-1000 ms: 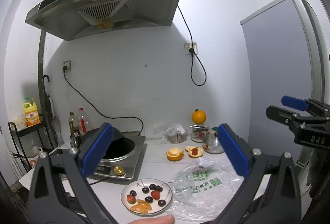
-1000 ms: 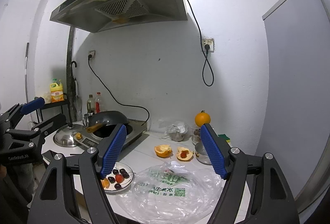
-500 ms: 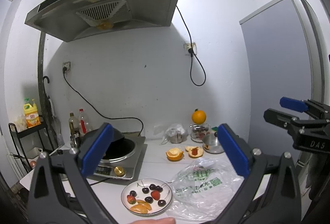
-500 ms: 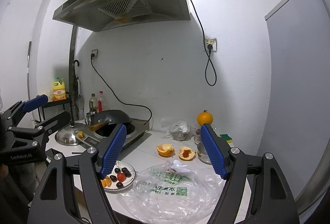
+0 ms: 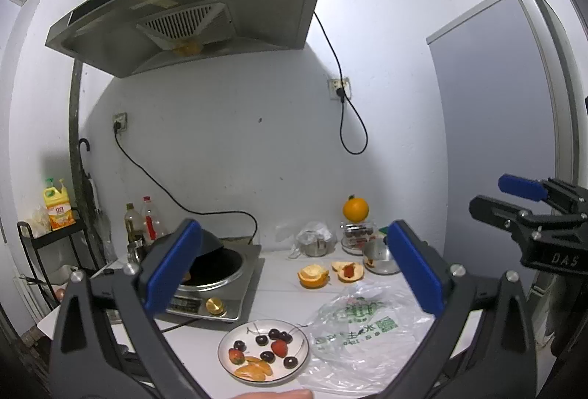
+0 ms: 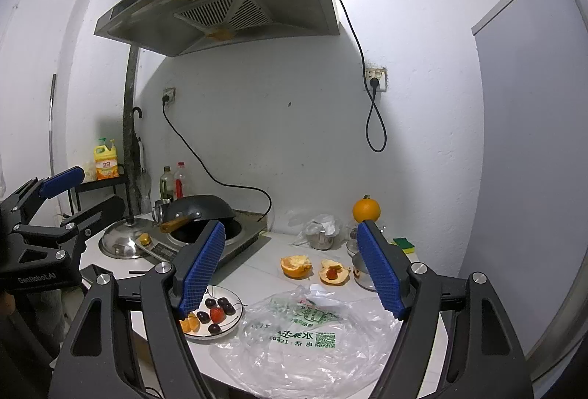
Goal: Organize fruits
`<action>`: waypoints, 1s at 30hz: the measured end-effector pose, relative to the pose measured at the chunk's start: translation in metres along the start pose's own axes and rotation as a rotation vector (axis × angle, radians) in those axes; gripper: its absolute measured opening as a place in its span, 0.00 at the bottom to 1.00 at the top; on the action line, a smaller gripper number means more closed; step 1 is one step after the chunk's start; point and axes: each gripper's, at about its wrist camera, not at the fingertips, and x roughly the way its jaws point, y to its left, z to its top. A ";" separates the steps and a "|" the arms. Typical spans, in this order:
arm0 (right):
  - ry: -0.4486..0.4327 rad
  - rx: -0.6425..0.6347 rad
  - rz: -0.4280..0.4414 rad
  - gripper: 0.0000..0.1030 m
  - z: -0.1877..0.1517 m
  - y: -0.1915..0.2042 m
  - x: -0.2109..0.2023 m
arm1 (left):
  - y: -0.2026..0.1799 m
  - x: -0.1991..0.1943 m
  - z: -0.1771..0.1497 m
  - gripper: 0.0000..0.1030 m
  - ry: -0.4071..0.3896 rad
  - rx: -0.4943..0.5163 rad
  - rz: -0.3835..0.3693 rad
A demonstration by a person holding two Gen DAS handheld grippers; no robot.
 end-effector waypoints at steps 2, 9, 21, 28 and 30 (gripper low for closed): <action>0.001 -0.001 0.000 0.75 0.000 0.000 0.001 | 0.000 0.000 0.000 0.99 0.001 -0.001 -0.002; 0.005 0.002 -0.001 0.75 -0.001 0.000 0.001 | 0.001 -0.001 0.001 0.99 0.002 0.000 -0.004; 0.007 0.004 -0.004 0.75 -0.002 0.002 0.000 | 0.000 0.000 0.001 0.99 0.004 0.003 -0.009; 0.008 0.003 -0.006 0.75 -0.002 0.001 0.000 | 0.000 0.001 0.000 0.99 0.003 0.002 -0.018; 0.007 0.004 -0.006 0.75 -0.003 0.001 0.000 | -0.001 0.001 0.000 0.99 0.001 -0.001 -0.026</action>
